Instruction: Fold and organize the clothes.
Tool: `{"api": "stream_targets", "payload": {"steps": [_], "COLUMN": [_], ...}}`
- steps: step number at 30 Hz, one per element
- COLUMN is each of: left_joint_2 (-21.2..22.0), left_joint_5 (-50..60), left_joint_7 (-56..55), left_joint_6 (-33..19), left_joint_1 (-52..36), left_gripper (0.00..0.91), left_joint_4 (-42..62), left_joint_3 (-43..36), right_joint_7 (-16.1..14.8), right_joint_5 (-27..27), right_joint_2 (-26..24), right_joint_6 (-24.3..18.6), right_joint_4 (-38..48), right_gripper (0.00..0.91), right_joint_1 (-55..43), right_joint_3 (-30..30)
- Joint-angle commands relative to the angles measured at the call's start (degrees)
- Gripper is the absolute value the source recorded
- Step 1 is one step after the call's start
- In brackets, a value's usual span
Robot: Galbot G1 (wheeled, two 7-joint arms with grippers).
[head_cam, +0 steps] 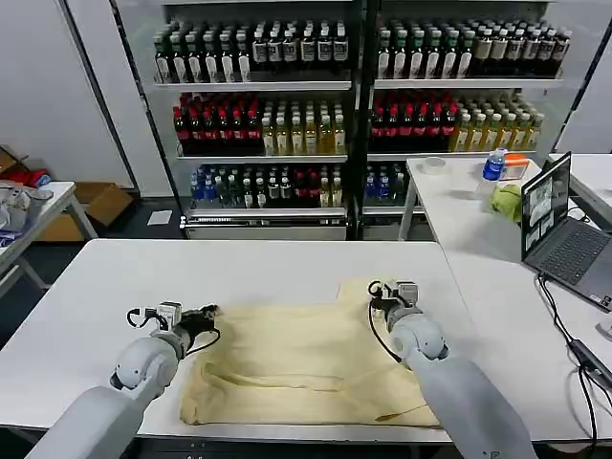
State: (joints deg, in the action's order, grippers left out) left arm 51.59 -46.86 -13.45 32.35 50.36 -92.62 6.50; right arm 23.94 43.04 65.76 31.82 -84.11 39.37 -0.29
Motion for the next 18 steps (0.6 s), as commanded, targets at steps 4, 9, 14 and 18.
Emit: {"api": "stream_targets", "payload": {"steps": [4, 9, 14, 18], "left_joint_2": [-0.40, -0.64, -0.77, -0.92], "left_joint_5": [-1.24, -1.69, -1.99, -2.00], "left_joint_7": [0.14, -0.06, -0.32, -0.42], "left_joint_6": [-1.87, -2.49, -2.56, -2.45], "left_joint_1": [0.31, 0.42, 1.09, 2.92], "left_gripper": [0.040, 0.040, 0.040, 0.040], "left_joint_4": [-3.15, -4.30, -5.89, -8.24], "left_joint_3": [1.45, 2.22, 3.17, 4.72], "right_joint_7": [-1.02, -1.37, -1.81, -2.26], "right_joint_5": [-1.82, -2.15, -2.99, -3.61], "right_joint_2": [-1.38, -2.48, -4.09, -5.80], "right_joint_6": [-4.08, -4.53, -4.53, -4.46], "right_joint_4": [-5.70, -8.59, -11.99, -15.52], "right_gripper": [0.000, 0.000, 0.000, 0.000], "right_joint_1": [0.26, 1.27, 3.46, 6.30], "right_joint_3": [0.88, 1.79, 3.34, 5.15]}}
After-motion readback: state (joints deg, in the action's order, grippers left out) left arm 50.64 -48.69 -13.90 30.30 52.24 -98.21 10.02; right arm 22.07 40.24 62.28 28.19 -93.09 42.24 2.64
